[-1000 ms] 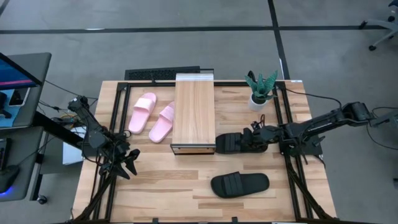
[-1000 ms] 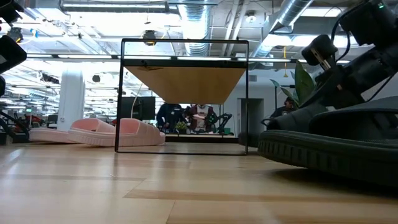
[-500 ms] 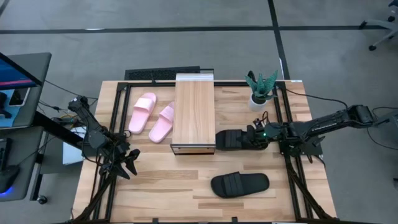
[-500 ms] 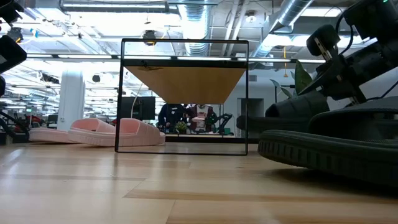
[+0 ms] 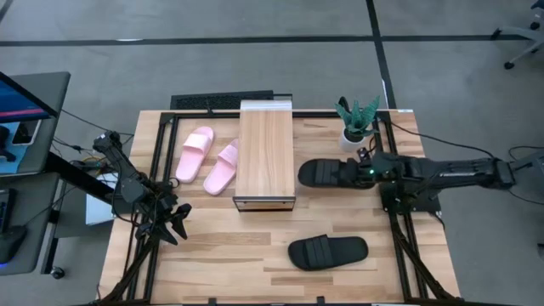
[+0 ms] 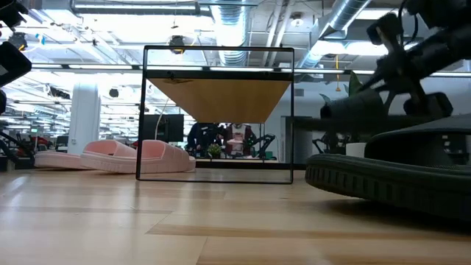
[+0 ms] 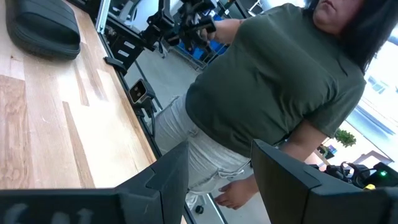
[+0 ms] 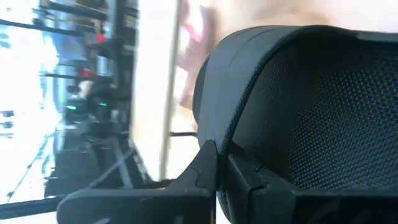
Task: Pick and place slides into the shelf
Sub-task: Put the top black slide on the shelf
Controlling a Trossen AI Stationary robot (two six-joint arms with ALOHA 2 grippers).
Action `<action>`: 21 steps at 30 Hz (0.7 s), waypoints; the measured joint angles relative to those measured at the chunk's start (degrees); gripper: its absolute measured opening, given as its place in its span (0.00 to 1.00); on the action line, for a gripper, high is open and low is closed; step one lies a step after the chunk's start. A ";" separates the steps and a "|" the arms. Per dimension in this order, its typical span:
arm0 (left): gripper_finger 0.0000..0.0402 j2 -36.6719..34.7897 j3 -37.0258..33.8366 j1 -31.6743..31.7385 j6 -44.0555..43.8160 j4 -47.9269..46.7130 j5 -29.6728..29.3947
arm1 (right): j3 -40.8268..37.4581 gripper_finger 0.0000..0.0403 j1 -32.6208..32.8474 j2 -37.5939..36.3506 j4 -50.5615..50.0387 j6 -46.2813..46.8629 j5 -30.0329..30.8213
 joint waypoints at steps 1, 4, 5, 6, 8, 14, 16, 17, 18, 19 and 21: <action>0.40 0.00 0.00 0.00 -0.01 0.00 0.00 | 0.66 0.00 -0.64 -0.76 -0.29 -0.69 -0.13; 0.40 0.01 -0.01 0.00 -0.01 0.00 0.01 | 2.50 0.00 -2.06 -2.40 -0.85 -2.61 -0.55; 0.40 0.00 0.01 0.00 -0.02 0.02 0.00 | 3.20 0.00 -2.49 -2.72 -0.90 -3.22 -0.82; 0.40 0.02 -0.01 0.00 -0.02 0.00 0.01 | 3.93 0.00 -2.91 -2.92 -0.93 -4.01 -1.26; 0.40 0.00 0.00 0.00 -0.02 0.00 -0.01 | 5.62 0.00 -3.59 -3.03 -1.21 -5.59 -1.63; 0.40 0.00 -0.01 0.00 -0.02 0.00 0.01 | 11.03 0.00 -5.46 -2.97 -5.65 -10.99 -1.66; 0.40 0.00 0.01 0.00 -0.01 0.01 0.01 | 12.17 0.00 -6.08 -2.99 -5.91 -11.99 -1.74; 0.40 0.02 -0.01 0.00 0.00 0.00 0.00 | 12.72 0.00 -6.43 -2.96 -5.96 -12.29 -2.05; 0.40 0.00 0.01 0.00 -0.02 0.02 -0.01 | 13.27 0.00 -6.80 -2.94 -5.95 -12.80 -2.64; 0.40 0.00 0.01 0.00 -0.02 0.00 -0.01 | 13.83 0.00 -7.26 -2.94 -5.94 -13.10 -3.36; 0.40 0.00 0.01 0.00 -0.02 0.00 0.01 | 14.81 0.00 -8.25 -2.81 -5.77 -13.45 -4.72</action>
